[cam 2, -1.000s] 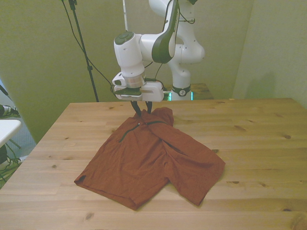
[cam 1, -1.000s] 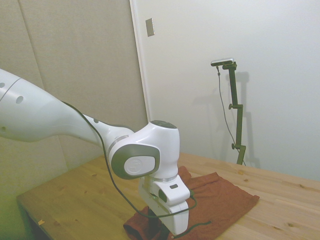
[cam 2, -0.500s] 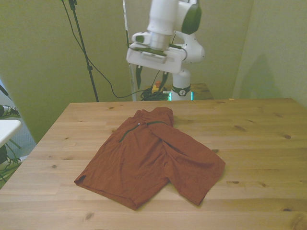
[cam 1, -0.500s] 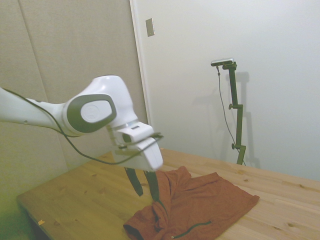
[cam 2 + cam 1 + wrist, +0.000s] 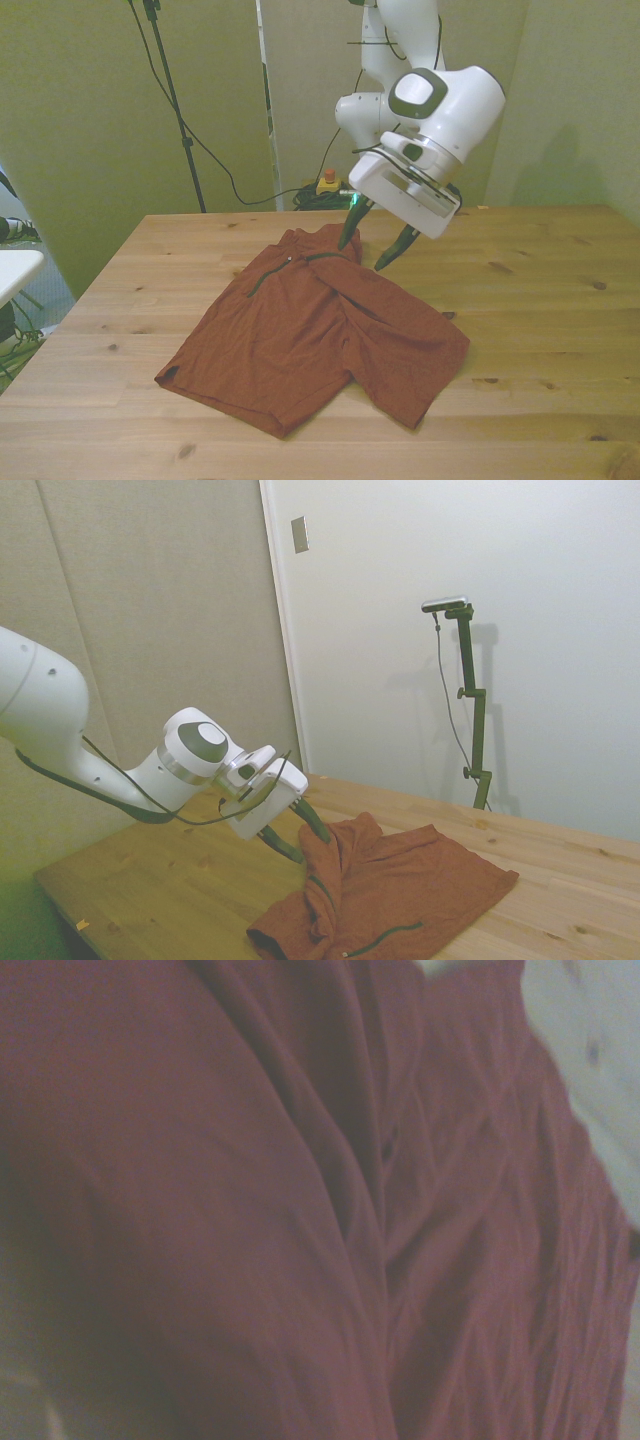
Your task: Fold the shorts
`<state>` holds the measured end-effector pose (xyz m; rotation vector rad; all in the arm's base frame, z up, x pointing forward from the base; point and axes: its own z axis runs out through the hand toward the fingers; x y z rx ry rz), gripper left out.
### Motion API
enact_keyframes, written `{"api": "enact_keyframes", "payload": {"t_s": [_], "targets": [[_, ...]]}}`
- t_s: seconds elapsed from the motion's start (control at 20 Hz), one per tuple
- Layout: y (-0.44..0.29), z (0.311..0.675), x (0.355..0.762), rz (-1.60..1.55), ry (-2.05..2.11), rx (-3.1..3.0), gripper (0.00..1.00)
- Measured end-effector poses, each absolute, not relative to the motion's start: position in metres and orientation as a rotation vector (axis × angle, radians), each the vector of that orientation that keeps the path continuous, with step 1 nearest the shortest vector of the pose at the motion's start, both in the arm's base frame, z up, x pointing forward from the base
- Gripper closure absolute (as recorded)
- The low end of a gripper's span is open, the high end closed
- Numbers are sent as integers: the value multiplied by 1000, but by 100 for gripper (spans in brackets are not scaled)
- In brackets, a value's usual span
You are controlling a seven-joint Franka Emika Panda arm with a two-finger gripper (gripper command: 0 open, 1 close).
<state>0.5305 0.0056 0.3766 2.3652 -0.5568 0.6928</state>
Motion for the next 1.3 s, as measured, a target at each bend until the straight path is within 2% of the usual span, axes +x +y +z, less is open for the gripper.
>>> {"api": "enact_keyframes", "payload": {"t_s": [0.2, 0.5, 0.85, 1.3], "targets": [[51, 361, 527, 811, -360, 2321, 0], [100, 340, 509, 823, -267, 2362, 0], [96, 315, 515, 808, -239, 2350, 0], [81, 313, 547, 823, -267, 2326, 0]]}}
